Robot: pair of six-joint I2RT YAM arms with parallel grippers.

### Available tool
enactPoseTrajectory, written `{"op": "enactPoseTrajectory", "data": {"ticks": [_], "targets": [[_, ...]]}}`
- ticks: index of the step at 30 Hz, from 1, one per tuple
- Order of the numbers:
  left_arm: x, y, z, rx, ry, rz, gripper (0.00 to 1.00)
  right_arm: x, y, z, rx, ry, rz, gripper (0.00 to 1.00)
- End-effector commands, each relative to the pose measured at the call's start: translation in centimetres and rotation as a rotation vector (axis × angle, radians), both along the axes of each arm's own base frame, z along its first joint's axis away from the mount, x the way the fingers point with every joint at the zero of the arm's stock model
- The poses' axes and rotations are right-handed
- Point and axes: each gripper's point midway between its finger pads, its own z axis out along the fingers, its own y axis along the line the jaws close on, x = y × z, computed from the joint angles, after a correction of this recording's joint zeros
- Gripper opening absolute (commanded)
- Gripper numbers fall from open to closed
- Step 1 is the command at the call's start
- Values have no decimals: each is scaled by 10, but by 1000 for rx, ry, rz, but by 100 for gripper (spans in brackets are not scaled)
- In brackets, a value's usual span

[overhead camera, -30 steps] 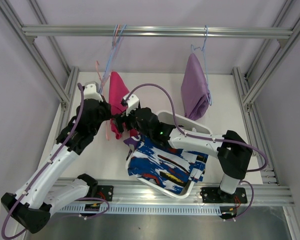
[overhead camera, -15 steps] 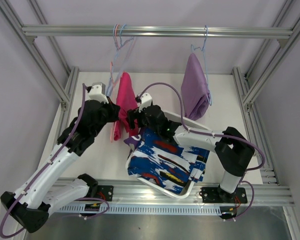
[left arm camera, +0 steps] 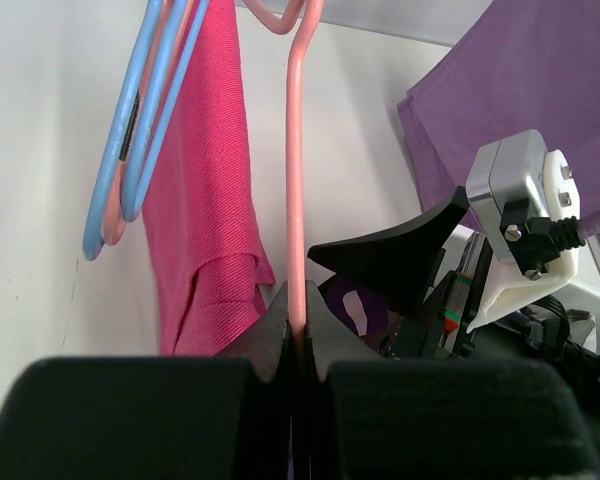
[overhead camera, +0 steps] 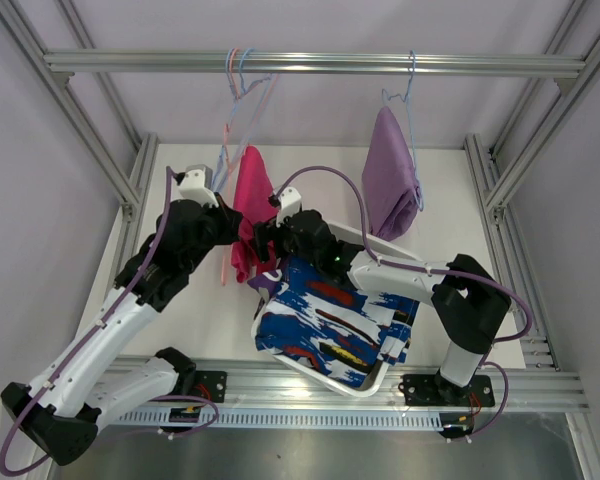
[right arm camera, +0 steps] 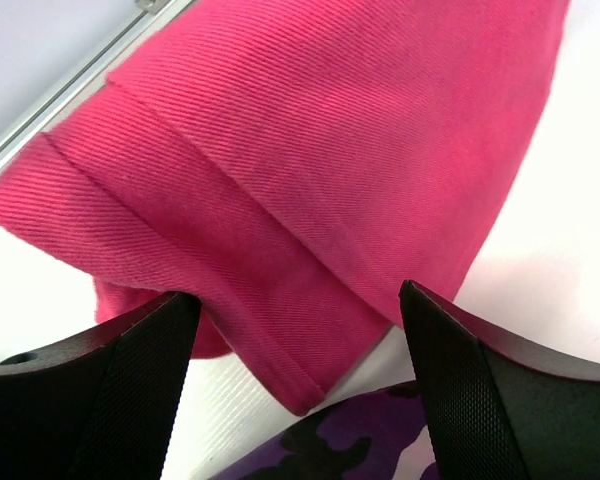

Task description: Remove the trousers from the hanger

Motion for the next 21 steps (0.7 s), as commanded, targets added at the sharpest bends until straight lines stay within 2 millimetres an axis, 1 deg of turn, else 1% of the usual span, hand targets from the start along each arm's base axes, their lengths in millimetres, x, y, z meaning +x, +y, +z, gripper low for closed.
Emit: {"op": "enactPoseTrajectory", "data": {"ticks": [1,5,7,8,9,10,11,12,13,14,19,21], "targets": [[11,-2,56,-101,-163,17,0,0,12,28,48,-39,32,84],[12,1,55,-103,-160,32,0,0,23,32,37,-54,51,84],[11,1,55,-104,-161,30,0,5,29,36,34,-69,30,85],[11,1,57,-106,-165,30,0,9,29,37,34,-77,11,85],[11,0,55,-106,-161,29,1,12,31,42,44,-86,1,85],[11,1,56,-105,-162,30,1,14,34,37,38,-84,-9,85],[11,1,57,-107,-166,32,0,20,32,39,38,-94,-46,85],[11,1,57,-106,-165,32,0,22,33,41,40,-103,-60,85],[11,2,58,-107,-166,32,1,24,34,37,32,-110,-71,85],[10,2,58,-108,-168,32,0,29,32,40,37,-126,-108,85],[10,1,58,-112,-166,26,0,36,35,35,51,-170,-168,85],[9,1,59,-114,-169,25,0,40,33,26,26,-194,-210,85]]}}
